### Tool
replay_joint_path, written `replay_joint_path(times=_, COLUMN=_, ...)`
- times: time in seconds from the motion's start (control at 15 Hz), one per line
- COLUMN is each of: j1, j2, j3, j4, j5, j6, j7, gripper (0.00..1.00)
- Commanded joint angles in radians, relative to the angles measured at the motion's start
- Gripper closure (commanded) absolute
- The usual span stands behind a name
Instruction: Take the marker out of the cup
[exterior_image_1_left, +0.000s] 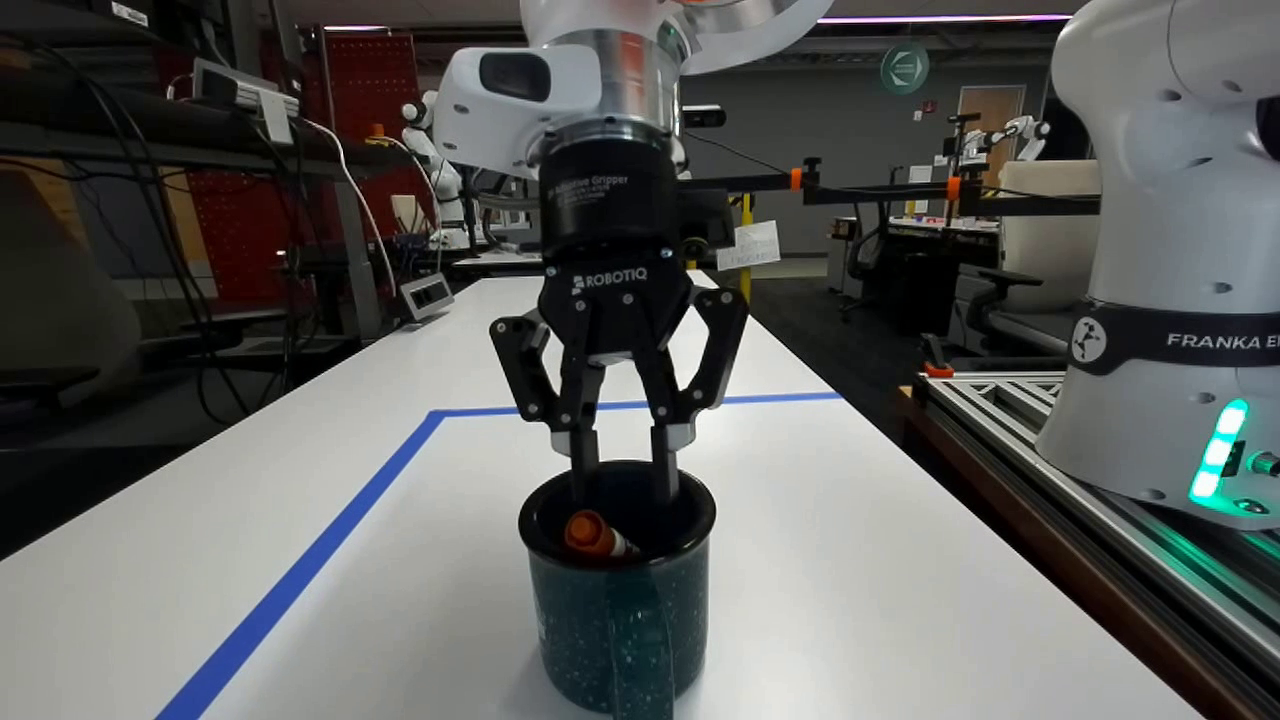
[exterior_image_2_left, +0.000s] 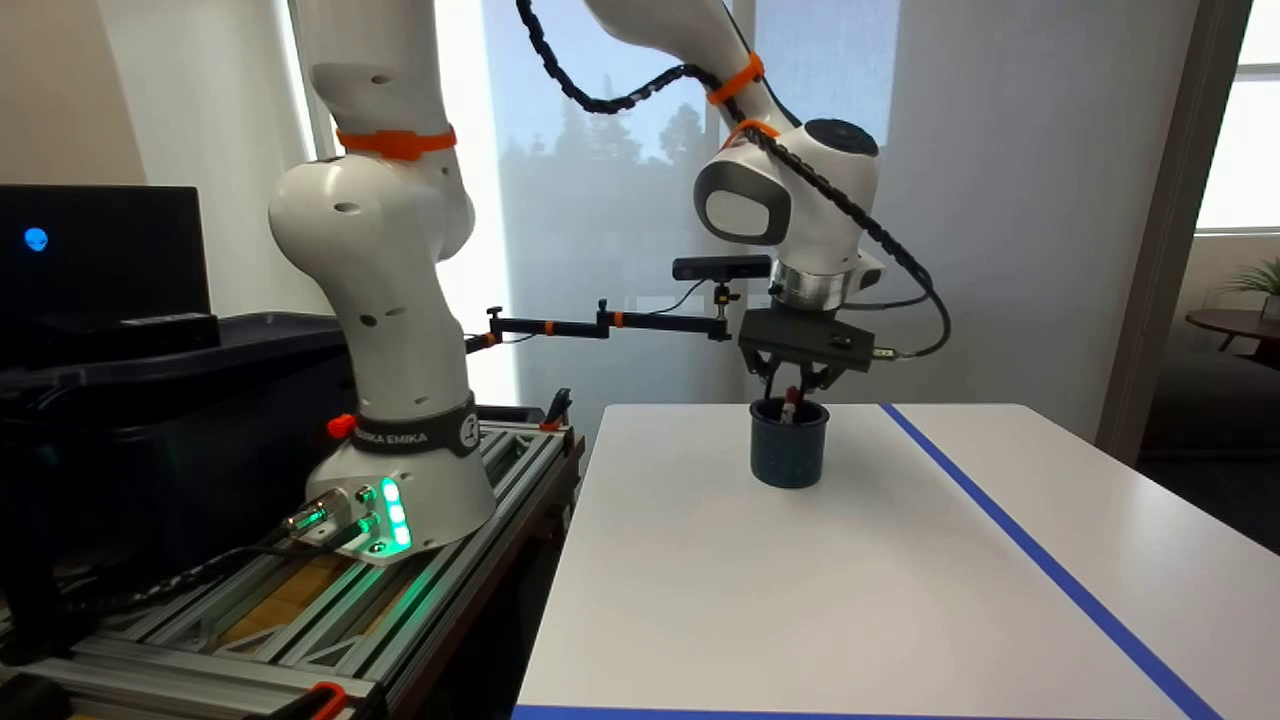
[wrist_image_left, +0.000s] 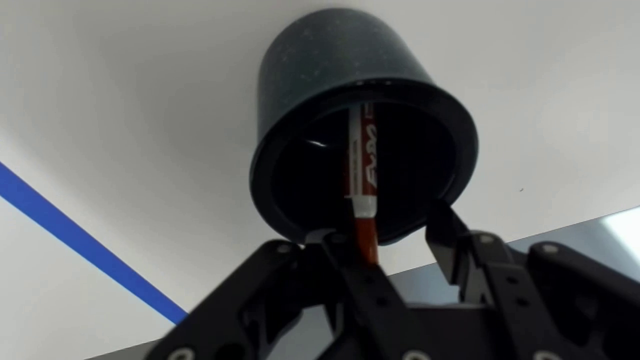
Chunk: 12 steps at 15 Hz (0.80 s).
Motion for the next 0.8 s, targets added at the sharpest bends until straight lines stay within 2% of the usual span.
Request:
replay_joint_path(times=0.0, j1=0.005, j2=-0.045, j3=0.004, j4=-0.036, j5=-0.001, j6=0.020, j7=0.000, gripper=0.60)
replay_joint_path(times=0.27, j1=0.003, j2=-0.033, j3=0.002, j4=-0.031, j5=0.010, j6=0.041, j7=-0.013, gripper=0.61)
replay_joint_path(times=0.47, j1=0.003, j2=-0.011, j3=0.004, j4=-0.021, j5=0.035, j6=0.068, j7=-0.040, gripper=0.58)
replay_joint_path(times=0.73, j1=0.005, j2=0.018, j3=0.011, j4=-0.011, j5=0.070, j6=0.089, j7=-0.070, gripper=0.60)
